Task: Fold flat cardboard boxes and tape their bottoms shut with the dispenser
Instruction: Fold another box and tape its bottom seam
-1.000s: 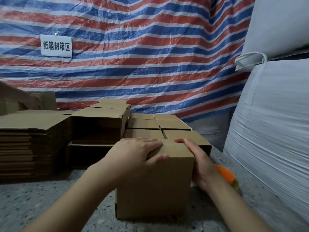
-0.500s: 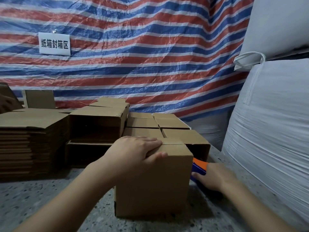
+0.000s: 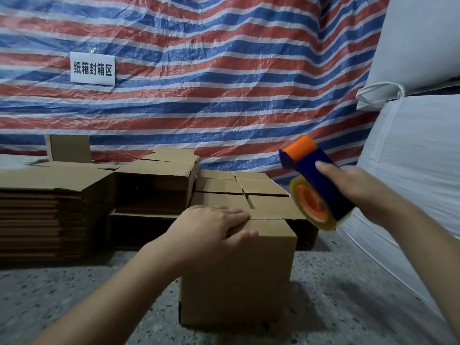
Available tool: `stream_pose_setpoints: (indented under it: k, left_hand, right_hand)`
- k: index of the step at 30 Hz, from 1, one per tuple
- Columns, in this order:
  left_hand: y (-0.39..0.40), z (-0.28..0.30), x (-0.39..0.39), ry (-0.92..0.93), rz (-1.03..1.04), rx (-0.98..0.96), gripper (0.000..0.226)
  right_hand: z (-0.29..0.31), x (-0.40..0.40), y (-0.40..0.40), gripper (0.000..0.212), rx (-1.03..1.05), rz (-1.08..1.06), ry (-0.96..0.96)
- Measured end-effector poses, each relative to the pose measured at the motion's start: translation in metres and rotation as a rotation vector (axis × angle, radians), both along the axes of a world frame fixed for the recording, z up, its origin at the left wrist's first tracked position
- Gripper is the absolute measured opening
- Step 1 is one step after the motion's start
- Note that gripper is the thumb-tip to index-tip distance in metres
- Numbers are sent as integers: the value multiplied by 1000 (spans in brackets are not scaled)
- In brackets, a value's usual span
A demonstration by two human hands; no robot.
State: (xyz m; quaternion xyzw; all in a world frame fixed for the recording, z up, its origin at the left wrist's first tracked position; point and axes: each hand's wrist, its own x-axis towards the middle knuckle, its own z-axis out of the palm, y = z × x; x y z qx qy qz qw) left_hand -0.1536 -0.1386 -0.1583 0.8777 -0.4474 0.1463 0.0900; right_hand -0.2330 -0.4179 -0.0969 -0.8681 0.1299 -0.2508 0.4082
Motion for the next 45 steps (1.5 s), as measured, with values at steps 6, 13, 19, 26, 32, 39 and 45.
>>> stream_pose_setpoints:
  k: [6, 13, 19, 26, 32, 39, 45]
  left_hand:
    - [0, 0, 1, 51, 27, 29, 78]
    - [3, -2, 3, 181, -27, -105, 57]
    - [8, 23, 16, 900, 16, -945, 40]
    - [2, 38, 17, 1134, 94, -1184, 50]
    - [-5, 37, 8, 1109, 110, -1197, 21]
    - [-13, 28, 4, 980, 183, -1291, 32]
    - [-16, 27, 13, 1078, 325, -1520, 26]
  right_hand:
    - [50, 18, 33, 79, 187, 340, 208]
    - [59, 44, 45, 86, 165, 363, 403]
    - [65, 55, 54, 94, 31, 346, 476]
    - [69, 60, 60, 90, -40, 359, 531]
    - [70, 61, 61, 88, -41, 372, 545]
    - [75, 58, 67, 86, -64, 368, 597]
    - [89, 50, 50, 87, -185, 279, 697]
